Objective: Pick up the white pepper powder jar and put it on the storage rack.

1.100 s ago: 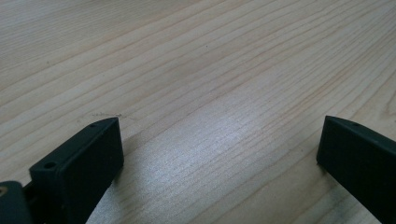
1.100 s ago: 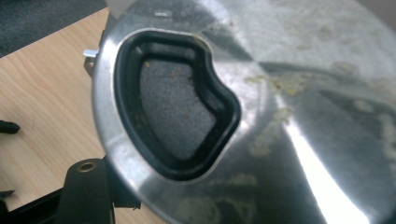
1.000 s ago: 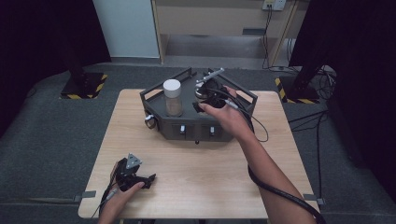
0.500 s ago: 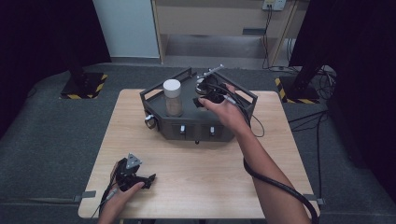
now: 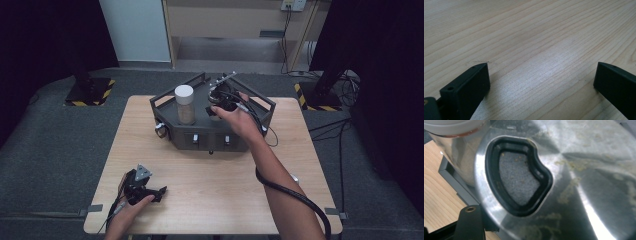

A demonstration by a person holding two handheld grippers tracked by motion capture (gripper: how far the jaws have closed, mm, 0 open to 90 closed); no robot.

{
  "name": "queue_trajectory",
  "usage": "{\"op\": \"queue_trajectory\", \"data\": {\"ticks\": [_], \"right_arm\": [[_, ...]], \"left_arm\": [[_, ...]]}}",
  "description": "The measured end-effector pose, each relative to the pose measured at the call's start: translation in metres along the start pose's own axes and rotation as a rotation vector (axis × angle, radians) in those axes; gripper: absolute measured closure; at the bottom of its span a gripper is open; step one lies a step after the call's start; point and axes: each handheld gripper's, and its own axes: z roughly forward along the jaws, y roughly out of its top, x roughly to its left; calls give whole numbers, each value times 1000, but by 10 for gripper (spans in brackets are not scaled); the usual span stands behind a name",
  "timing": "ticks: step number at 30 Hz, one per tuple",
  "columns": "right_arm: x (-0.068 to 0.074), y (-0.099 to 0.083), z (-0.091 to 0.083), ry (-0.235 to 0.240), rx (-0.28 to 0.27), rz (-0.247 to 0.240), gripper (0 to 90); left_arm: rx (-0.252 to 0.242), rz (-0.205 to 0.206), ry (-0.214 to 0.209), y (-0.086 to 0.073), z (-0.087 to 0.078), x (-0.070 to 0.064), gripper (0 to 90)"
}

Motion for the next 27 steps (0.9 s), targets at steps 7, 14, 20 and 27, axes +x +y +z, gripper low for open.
{"op": "queue_trajectory", "data": {"ticks": [7,14,20,27], "right_arm": [[-1,-1,10,4,14,14,312],[-4,-3,17,6,18,24,313],[-5,-4,22,11,19,34,312],[-5,-4,26,13,24,38,313]], "left_arm": [[0,0,0,0,0,0,0],[1,0,0,0,0,0,0],[1,0,0,0,0,0,0],[0,0,-1,0,0,0,0]]}}
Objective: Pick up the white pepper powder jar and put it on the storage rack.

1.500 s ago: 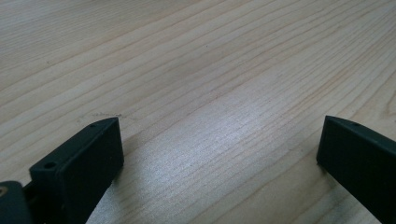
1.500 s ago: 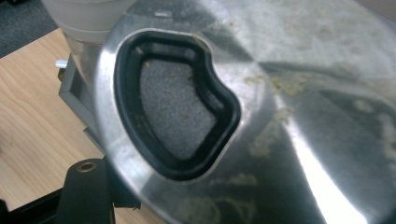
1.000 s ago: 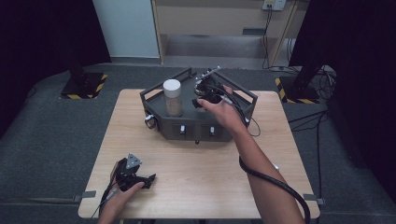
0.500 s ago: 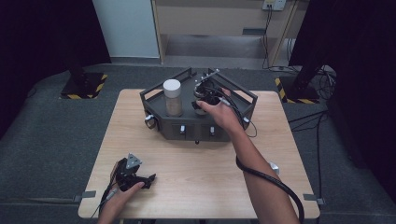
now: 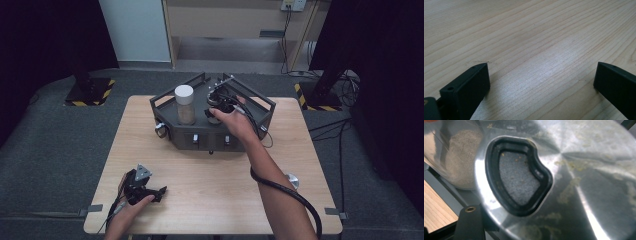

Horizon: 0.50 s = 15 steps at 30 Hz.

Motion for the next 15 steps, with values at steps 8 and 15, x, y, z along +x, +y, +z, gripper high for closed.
{"op": "queue_trajectory", "data": {"ticks": [8,15], "right_arm": [[-1,-1,3,0,2,9,312],[-3,-3,4,4,-1,19,312]], "left_arm": [[0,1,-1,0,0,0,0],[1,1,-1,0,0,0,0]]}}
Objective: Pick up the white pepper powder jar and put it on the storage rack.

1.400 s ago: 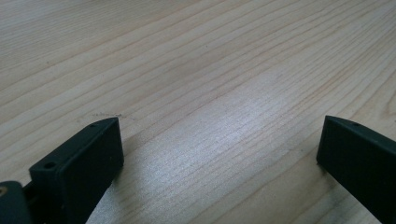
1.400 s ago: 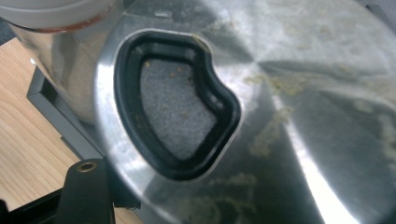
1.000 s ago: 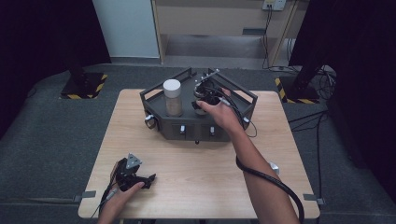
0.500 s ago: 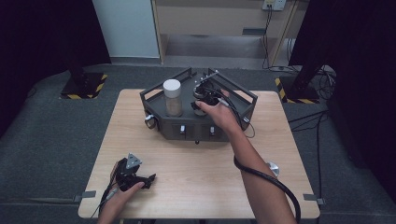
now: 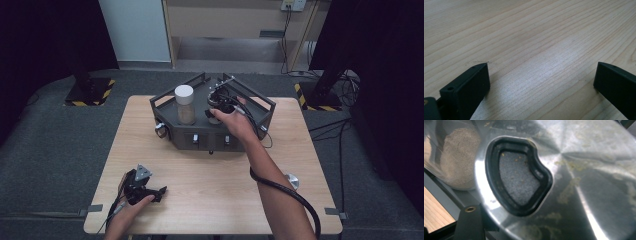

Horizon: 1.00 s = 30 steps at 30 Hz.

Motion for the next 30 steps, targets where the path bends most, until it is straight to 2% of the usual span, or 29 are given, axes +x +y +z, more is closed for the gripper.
{"op": "queue_trajectory", "data": {"ticks": [25,30], "right_arm": [[-1,-6,3,14,-17,17,305],[0,-7,2,9,-29,20,201]], "left_arm": [[0,0,0,0,0,0,0],[0,0,0,0,0,0,0]]}}
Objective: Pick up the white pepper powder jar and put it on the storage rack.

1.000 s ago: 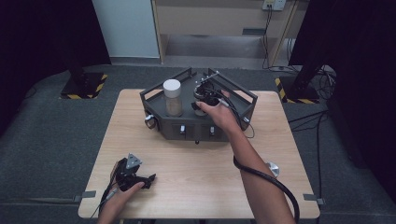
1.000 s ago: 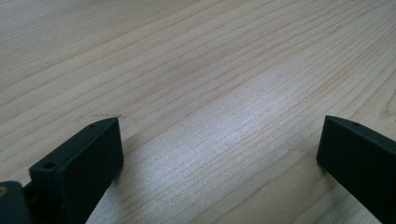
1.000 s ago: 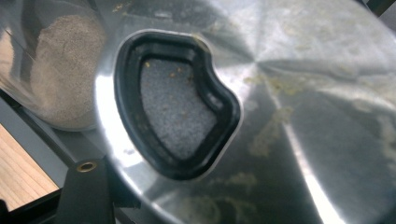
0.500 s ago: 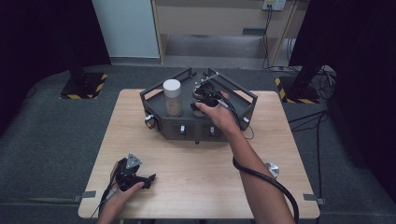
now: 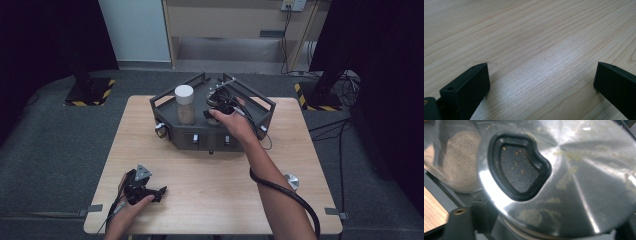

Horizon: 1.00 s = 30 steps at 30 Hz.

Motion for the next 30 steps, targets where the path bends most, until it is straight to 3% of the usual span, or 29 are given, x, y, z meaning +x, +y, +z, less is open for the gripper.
{"op": "queue_trajectory", "data": {"ticks": [11,21,30], "right_arm": [[5,-12,-30,-14,-56,-26,82],[4,-29,-67,-22,-85,-45,60],[1,-48,-90,-18,-99,-57,57]], "left_arm": [[0,0,0,0,0,0,0],[1,1,-1,0,0,0,0],[3,1,-1,1,0,0,0]]}}
